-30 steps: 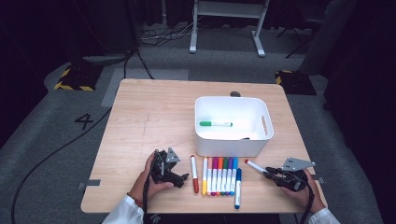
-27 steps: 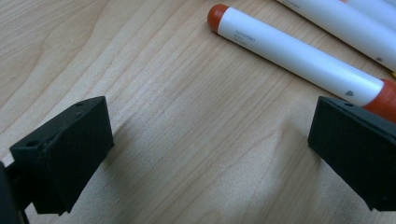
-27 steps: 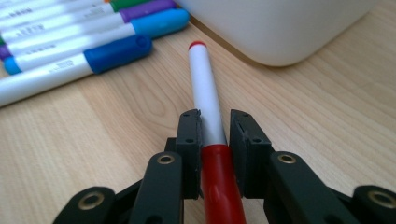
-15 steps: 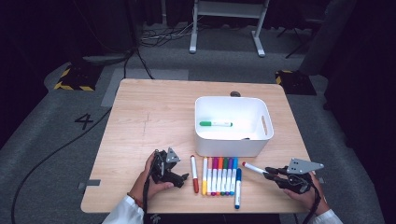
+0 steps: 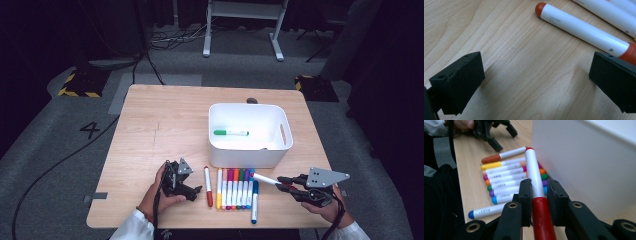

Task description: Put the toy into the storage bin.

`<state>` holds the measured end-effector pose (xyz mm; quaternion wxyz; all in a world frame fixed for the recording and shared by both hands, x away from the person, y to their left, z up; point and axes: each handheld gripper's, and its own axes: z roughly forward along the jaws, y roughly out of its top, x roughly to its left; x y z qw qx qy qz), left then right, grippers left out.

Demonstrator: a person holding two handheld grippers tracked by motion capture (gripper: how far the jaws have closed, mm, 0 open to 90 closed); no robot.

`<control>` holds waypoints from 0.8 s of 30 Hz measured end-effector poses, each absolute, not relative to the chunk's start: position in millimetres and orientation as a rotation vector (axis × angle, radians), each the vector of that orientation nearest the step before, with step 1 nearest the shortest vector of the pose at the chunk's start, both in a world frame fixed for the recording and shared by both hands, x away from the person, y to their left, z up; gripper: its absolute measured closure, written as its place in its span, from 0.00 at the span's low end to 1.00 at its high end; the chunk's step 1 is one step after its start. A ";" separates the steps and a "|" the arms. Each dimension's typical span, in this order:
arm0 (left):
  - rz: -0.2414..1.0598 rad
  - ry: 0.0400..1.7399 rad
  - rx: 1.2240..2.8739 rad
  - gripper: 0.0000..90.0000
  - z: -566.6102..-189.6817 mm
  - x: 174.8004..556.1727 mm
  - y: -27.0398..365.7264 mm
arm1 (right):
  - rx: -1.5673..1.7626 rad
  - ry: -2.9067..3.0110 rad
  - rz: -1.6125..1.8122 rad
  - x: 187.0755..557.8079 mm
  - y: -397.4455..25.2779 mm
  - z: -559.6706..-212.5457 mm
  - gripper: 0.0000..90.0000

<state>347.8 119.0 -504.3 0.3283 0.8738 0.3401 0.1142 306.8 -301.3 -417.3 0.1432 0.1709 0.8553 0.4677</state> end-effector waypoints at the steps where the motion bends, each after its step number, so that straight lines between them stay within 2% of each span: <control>1: 0.298 0.891 2.287 0.00 -504.3 347.7 119.0 | 0.483 2.457 1.356 307.8 -300.4 -413.0 0.83; 11: 0.299 0.890 2.288 0.00 -504.3 347.8 119.0 | 0.398 2.395 1.376 323.6 -289.7 -370.2 0.83; 24: 0.299 0.890 2.288 0.00 -504.3 347.8 119.1 | 0.407 2.413 1.317 380.9 -272.1 -336.4 0.83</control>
